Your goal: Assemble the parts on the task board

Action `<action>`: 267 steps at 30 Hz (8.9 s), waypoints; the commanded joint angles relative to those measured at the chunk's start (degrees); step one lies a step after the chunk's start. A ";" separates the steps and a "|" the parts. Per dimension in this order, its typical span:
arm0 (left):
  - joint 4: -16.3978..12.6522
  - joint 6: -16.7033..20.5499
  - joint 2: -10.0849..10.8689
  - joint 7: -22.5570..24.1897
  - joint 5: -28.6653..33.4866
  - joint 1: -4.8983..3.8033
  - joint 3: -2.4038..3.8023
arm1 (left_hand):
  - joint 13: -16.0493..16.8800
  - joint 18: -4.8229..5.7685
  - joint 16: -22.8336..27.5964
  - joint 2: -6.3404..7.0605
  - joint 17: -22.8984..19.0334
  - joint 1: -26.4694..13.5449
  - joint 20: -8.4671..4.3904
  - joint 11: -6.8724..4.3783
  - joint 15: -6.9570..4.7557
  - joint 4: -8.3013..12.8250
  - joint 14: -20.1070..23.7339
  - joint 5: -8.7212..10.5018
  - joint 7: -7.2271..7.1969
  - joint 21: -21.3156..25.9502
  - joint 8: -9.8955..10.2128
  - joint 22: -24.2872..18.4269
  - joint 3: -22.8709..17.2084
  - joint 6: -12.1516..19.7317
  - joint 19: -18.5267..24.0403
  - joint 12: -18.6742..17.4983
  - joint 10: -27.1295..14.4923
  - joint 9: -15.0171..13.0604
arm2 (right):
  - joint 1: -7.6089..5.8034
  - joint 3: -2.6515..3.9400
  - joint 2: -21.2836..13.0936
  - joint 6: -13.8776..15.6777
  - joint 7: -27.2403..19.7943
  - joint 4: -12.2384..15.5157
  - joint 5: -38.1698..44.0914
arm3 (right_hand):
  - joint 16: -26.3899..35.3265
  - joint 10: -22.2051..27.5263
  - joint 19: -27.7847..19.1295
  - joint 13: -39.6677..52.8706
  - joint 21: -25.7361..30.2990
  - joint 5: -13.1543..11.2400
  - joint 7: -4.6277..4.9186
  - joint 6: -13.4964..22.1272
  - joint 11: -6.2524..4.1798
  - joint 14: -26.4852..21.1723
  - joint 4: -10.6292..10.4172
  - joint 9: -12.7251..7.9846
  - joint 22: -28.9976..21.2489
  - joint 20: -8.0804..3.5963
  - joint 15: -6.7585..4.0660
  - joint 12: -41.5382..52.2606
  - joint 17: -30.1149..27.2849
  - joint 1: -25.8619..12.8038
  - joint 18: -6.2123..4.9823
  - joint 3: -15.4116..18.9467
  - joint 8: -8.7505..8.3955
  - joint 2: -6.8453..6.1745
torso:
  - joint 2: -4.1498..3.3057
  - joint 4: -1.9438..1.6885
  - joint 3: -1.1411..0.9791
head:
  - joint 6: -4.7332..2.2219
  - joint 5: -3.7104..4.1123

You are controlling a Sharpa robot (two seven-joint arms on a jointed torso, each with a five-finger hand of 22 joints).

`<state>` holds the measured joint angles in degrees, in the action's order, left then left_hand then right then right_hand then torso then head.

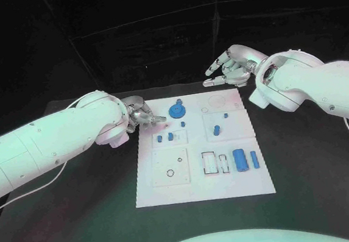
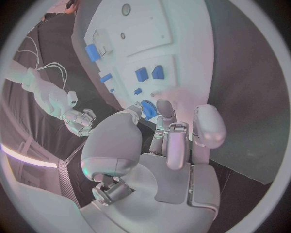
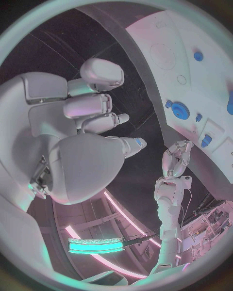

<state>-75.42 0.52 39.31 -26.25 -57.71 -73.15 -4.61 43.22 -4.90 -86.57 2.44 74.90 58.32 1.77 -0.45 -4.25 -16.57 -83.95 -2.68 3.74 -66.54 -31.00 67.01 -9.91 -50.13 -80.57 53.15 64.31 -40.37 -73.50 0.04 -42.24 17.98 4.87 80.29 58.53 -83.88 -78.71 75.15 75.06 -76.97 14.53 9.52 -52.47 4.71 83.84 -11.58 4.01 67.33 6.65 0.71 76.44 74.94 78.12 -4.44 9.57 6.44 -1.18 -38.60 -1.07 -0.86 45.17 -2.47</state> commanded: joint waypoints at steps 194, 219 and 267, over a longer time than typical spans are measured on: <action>9.02 3.47 -5.09 29.55 -25.74 2.73 -0.57 | -38.34 -0.38 10.34 4.21 -12.45 23.39 2.31 3.63 2.66 15.33 -1.13 -0.17 3.34 0.30 23.01 1.16 -13.26 -14.05 -2.97 -39.13 3.16 31.28 | -0.04 0.02 1.34 0.40 -0.72 -0.92 0.14 | 0.48 0.60 -0.64 0.35 0.64 1.07 0.07 0.11 -0.01 3.51 -0.25 0.01 -0.62 0.03 -0.33 -0.10 3.17 0.72 -0.69 0.62 0.56 1.86 | -0.15 0.35 -0.02 | -1.73 1.07; 9.02 3.46 -5.28 29.52 -25.74 2.73 -0.56 | -38.40 -0.41 10.36 4.63 -12.57 23.20 2.32 3.71 2.67 15.55 -1.10 -0.16 3.41 0.45 23.30 1.09 -13.24 -14.03 -2.85 -39.64 3.27 31.41 | -0.04 0.02 1.41 0.38 -0.71 -0.98 0.14 | 0.48 0.60 -0.64 0.35 0.64 1.07 0.07 0.11 -0.01 3.51 -0.25 0.01 -0.62 0.03 -0.33 -0.10 3.17 0.72 -0.69 0.62 0.56 1.86 | -0.13 0.40 -0.05 | -1.45 1.12; 8.96 3.00 -4.71 28.79 -23.04 2.72 -0.56 | -38.64 -0.64 11.03 7.37 -14.51 19.85 2.97 4.65 3.42 14.88 -0.67 -0.16 4.02 2.02 26.13 0.14 -11.02 -11.52 -2.33 -43.13 1.74 32.72 | -0.04 0.02 1.46 0.42 -0.78 -1.22 0.14 | 0.55 0.69 -0.72 0.24 0.73 1.09 0.05 0.08 -0.02 3.49 -0.32 0.02 -0.76 0.02 -0.35 -0.19 3.07 0.73 -0.72 0.74 0.60 1.92 | -0.12 0.37 -0.03 | -1.07 1.07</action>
<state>-66.35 3.96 34.52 2.61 -81.62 -70.35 -5.21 4.63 -6.22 -75.84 9.76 60.44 78.72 4.40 4.10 -1.20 -1.73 -84.17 -3.06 7.78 -64.68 -5.12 67.09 -21.33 -62.11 -82.97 10.42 66.43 -7.75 -73.44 0.03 -40.82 18.18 4.54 79.04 58.53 -83.68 -78.30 74.75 75.06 -76.50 15.31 9.52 -52.47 4.71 83.84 -11.89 4.01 66.63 6.67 0.71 76.44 74.93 78.86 -4.44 9.88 6.88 0.02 -38.73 -0.70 -0.90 44.08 -1.37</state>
